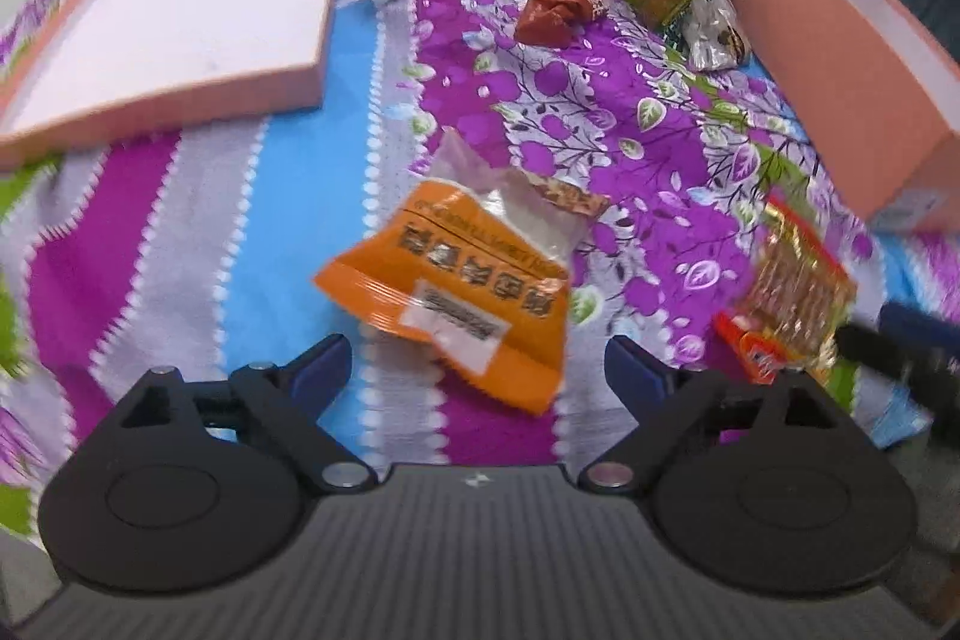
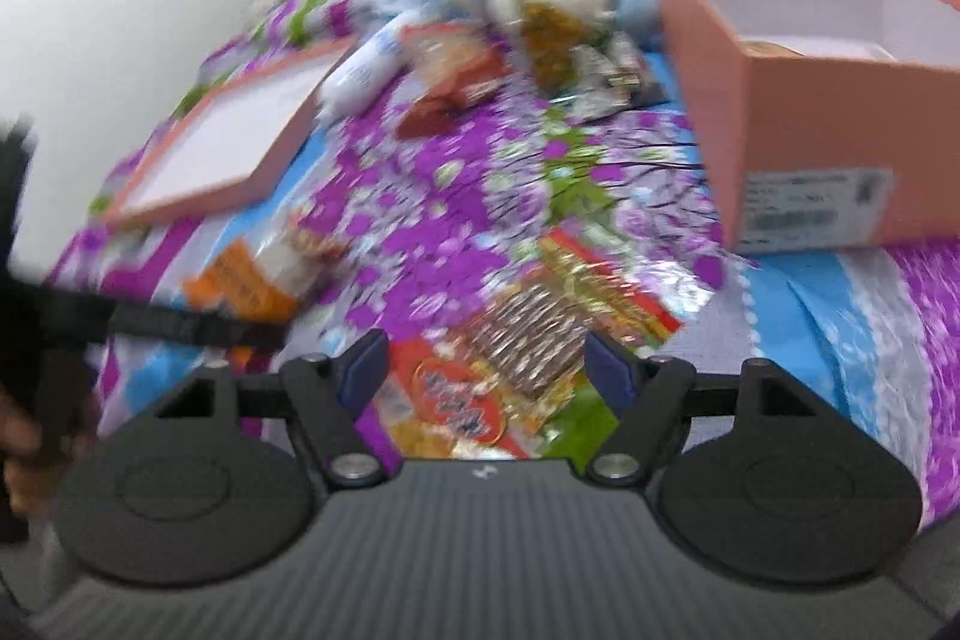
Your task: Organize snacks
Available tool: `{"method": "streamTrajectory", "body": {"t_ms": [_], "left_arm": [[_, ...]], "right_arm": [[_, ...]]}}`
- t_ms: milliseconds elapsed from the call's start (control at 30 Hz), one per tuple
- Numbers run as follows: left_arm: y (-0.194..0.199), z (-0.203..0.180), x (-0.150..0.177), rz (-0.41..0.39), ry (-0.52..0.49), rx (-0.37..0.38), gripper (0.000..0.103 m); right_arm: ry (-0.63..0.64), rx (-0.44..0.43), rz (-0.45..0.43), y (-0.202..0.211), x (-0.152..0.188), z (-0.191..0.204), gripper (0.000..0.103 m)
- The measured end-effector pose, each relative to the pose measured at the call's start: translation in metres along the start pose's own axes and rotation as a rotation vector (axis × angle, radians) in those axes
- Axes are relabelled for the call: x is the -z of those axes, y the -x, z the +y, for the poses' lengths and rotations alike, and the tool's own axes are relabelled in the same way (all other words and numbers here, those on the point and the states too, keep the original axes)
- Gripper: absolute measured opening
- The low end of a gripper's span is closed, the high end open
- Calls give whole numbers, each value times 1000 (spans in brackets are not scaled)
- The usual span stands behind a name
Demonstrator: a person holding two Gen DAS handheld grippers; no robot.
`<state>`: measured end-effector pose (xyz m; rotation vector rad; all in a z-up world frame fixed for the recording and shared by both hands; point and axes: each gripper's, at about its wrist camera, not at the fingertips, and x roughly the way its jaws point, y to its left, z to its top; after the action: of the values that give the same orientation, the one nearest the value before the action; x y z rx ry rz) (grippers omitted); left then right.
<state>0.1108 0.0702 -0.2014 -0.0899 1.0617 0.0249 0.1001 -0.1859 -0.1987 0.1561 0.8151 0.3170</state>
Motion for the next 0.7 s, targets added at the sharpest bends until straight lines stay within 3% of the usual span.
{"method": "streamTrajectory", "body": {"t_ms": [133,300,467,700], "left_arm": [[17,2,-3,-93,-101,-57,94],[23,-1,-15,-146,-171,-21,94],[1,-14,-21,-129,-270,-23,94],[-28,-18,-19,-98,-290,-56,90]], "right_arm": [[-9,91,-7,-17,1,-8,73],[-98,119,30,-32,4,-22,73],[-130,105,33,-44,4,-20,83],[20,147,71,-57,6,0,84]]}}
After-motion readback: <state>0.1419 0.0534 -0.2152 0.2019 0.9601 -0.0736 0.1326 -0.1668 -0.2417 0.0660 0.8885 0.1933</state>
